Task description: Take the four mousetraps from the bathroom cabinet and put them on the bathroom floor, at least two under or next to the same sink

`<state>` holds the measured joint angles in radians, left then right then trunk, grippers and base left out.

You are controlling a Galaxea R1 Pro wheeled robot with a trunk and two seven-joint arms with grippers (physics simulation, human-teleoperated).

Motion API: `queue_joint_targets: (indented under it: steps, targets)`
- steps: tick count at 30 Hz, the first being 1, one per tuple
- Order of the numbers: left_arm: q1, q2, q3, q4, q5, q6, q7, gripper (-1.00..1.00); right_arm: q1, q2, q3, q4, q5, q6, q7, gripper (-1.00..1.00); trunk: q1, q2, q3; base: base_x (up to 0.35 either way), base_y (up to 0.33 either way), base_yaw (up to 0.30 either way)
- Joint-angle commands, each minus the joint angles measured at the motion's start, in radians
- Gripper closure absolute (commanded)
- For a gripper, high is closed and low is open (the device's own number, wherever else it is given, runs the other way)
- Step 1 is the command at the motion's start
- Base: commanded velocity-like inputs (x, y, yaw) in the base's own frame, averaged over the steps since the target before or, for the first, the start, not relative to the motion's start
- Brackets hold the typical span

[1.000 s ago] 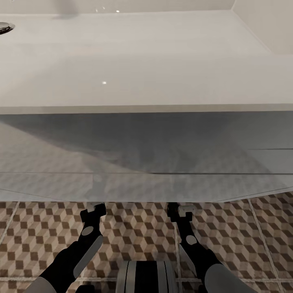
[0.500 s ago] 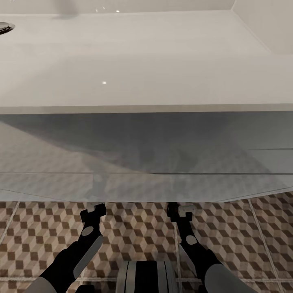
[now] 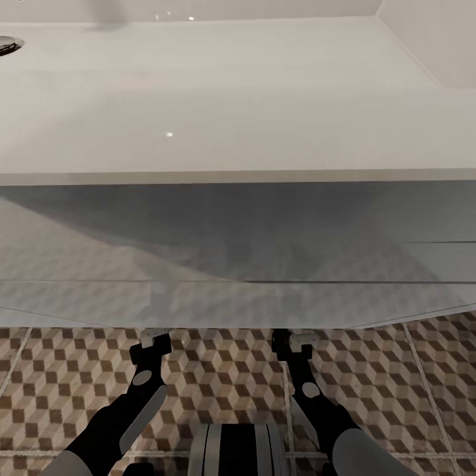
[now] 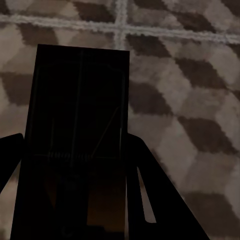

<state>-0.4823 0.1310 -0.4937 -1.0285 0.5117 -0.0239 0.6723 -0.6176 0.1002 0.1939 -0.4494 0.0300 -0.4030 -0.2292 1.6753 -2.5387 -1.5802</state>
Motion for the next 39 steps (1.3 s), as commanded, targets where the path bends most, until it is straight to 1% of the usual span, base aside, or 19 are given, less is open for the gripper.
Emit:
queue_joint_targets:
  steps: [1, 3, 6, 8, 11, 22, 31, 39]
  targets:
    - [-0.001, 0.001, -0.005, -0.001, 0.008, -0.009, 0.007, 1.0, -0.001, 0.0, 0.006, 0.001, 0.0, -0.002, -0.007, 1.0, 0.0, 0.0, -0.001, 0.0, 0.0, 0.0]
    - [-0.001, 0.001, -0.004, -0.001, 0.009, -0.032, 0.007, 1.0, -0.001, 0.0, 0.006, 0.001, 0.0, -0.002, -0.007, 1.0, 0.0, 0.0, -0.001, 0.0, 0.0, 0.0]
    - [-0.001, 0.003, -0.003, -0.001, 0.008, -0.12, 0.007, 1.0, -0.001, 0.0, 0.006, 0.001, -0.001, -0.002, -0.007, 1.0, 0.0, 0.0, -0.001, 0.0, 0.0, 0.0]
    - [-0.001, 0.003, -0.003, 0.004, 0.008, -0.156, 0.007, 1.0, -0.001, 0.0, 0.006, 0.001, 0.0, -0.002, -0.007, 1.0, 0.0, 0.0, -0.001, 0.0, 0.0, 0.0]
    - [-0.001, 0.002, -0.003, 0.019, 0.008, -0.184, 0.006, 1.0, -0.001, 0.0, 0.006, 0.001, 0.0, -0.002, -0.007, 1.0, 0.0, 0.0, -0.001, 0.0, 0.0, 0.0]
    - [-0.001, 0.001, 0.0, 0.028, 0.011, -0.191, 0.015, 1.0, -0.001, 0.0, 0.006, 0.001, 0.001, -0.002, -0.007, 1.0, 0.0, 0.0, -0.001, 0.0, 0.0, 0.0]
    - [-0.001, 0.002, -0.002, 0.028, 0.013, -0.189, -0.015, 1.0, -0.001, 0.0, 0.006, 0.001, 0.001, -0.002, -0.007, 1.0, 0.0, 0.0, -0.001, 0.0, 0.0, 0.0]
    - [-0.001, 0.002, -0.001, 0.028, 0.013, -0.191, -0.022, 1.0, -0.001, 0.0, 0.006, 0.001, 0.001, -0.002, -0.007, 1.0, 0.0, 0.0, -0.001, 0.0, 0.0, 0.0]
